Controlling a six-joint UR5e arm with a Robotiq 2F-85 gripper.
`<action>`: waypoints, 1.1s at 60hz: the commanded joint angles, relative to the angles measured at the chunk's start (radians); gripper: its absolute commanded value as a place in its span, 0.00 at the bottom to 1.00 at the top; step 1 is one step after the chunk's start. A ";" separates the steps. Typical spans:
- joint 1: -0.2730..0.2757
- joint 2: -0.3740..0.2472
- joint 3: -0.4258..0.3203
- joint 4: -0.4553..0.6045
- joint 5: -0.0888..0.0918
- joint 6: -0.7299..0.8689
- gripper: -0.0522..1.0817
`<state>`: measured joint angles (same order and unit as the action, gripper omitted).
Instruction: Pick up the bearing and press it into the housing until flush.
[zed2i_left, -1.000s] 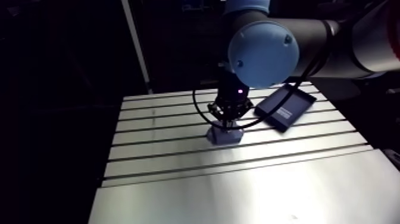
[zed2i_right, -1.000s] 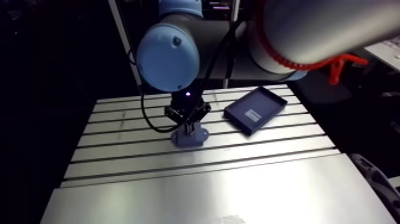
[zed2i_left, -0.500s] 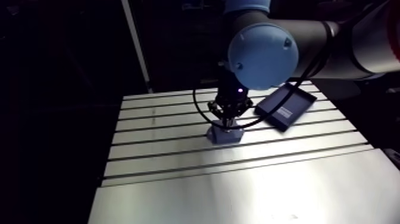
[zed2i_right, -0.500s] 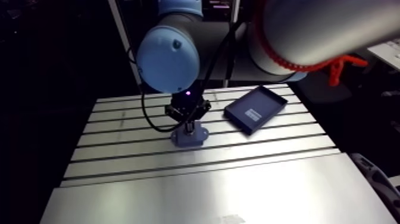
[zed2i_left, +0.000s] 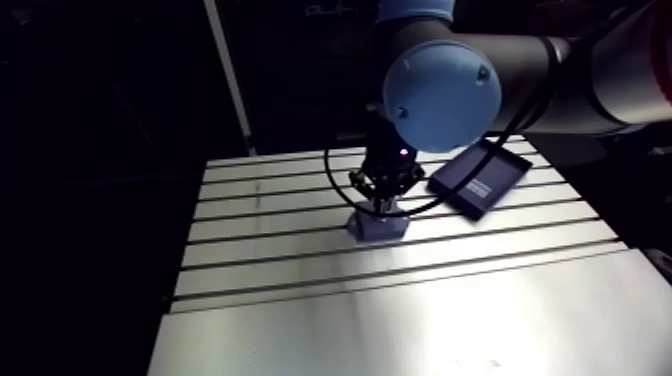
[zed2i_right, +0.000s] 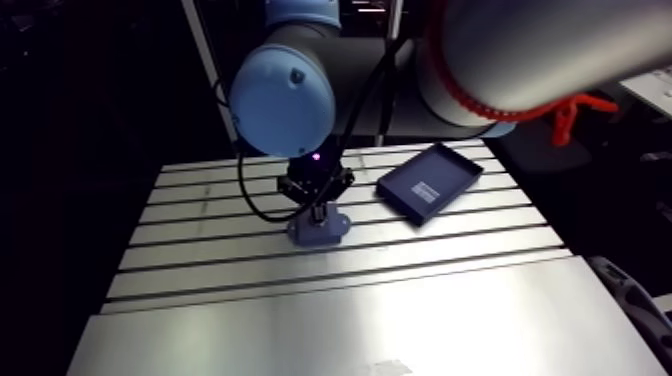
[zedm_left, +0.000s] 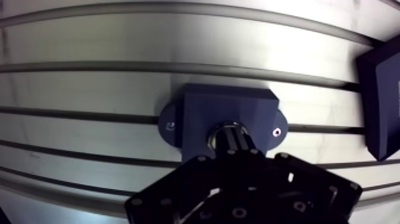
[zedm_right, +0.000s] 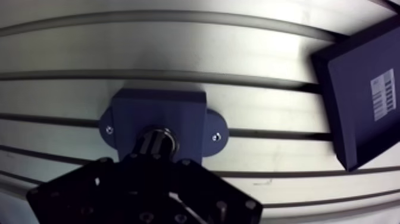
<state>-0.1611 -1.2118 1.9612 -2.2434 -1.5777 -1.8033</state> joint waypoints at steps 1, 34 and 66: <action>0.001 -0.001 0.000 0.000 0.000 0.000 0.99; 0.002 -0.002 0.002 0.001 0.000 0.000 0.99; 0.002 -0.002 0.003 0.009 0.000 -0.001 0.99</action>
<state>-0.1602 -1.2136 1.9633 -2.2380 -1.5777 -1.8035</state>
